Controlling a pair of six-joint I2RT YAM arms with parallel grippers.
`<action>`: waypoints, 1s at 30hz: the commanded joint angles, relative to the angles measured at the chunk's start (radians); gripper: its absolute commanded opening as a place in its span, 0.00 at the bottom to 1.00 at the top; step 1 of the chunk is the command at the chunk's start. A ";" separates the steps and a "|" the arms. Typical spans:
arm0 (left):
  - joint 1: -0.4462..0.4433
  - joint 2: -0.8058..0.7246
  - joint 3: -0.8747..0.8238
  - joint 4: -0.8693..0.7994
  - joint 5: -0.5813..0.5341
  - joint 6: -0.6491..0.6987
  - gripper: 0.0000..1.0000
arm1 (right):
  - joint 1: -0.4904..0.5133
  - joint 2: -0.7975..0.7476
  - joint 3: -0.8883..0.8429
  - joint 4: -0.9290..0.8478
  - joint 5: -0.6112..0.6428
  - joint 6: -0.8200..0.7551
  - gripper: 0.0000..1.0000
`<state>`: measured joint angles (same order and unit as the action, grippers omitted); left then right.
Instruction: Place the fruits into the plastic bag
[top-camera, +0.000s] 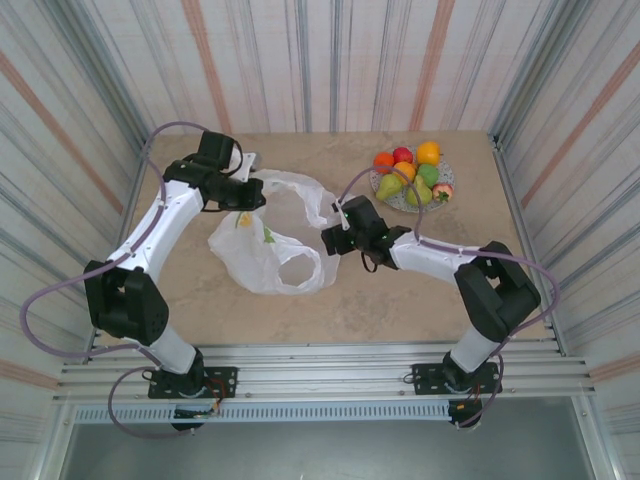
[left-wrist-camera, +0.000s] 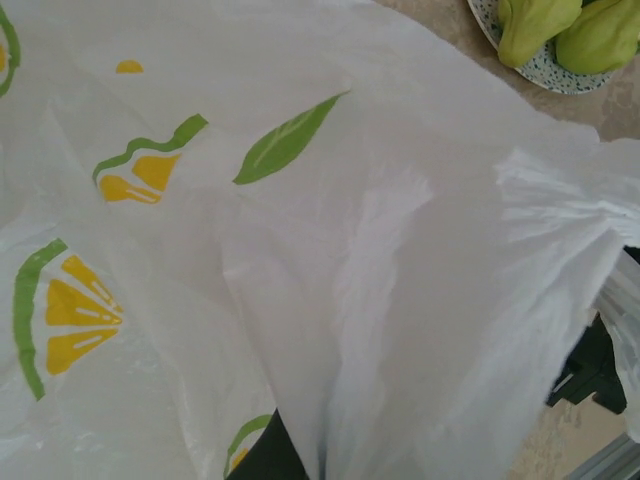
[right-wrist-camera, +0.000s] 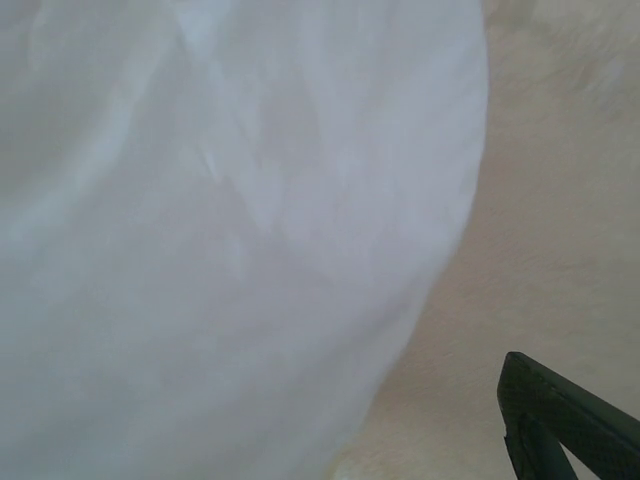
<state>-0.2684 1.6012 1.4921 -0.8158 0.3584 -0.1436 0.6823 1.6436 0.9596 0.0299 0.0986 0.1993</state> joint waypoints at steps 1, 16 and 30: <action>0.007 0.001 -0.015 -0.004 0.043 0.036 0.00 | 0.001 -0.050 0.052 0.048 0.040 -0.120 0.93; 0.011 0.020 -0.023 -0.017 0.049 0.072 0.00 | -0.188 0.046 0.132 0.181 -0.455 0.429 0.50; 0.082 0.010 -0.101 0.135 0.150 -0.141 0.00 | -0.171 -0.091 0.034 -0.083 -0.473 0.177 0.96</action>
<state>-0.2123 1.6142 1.4120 -0.7345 0.4591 -0.2104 0.5003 1.6081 1.0225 0.0345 -0.3492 0.4419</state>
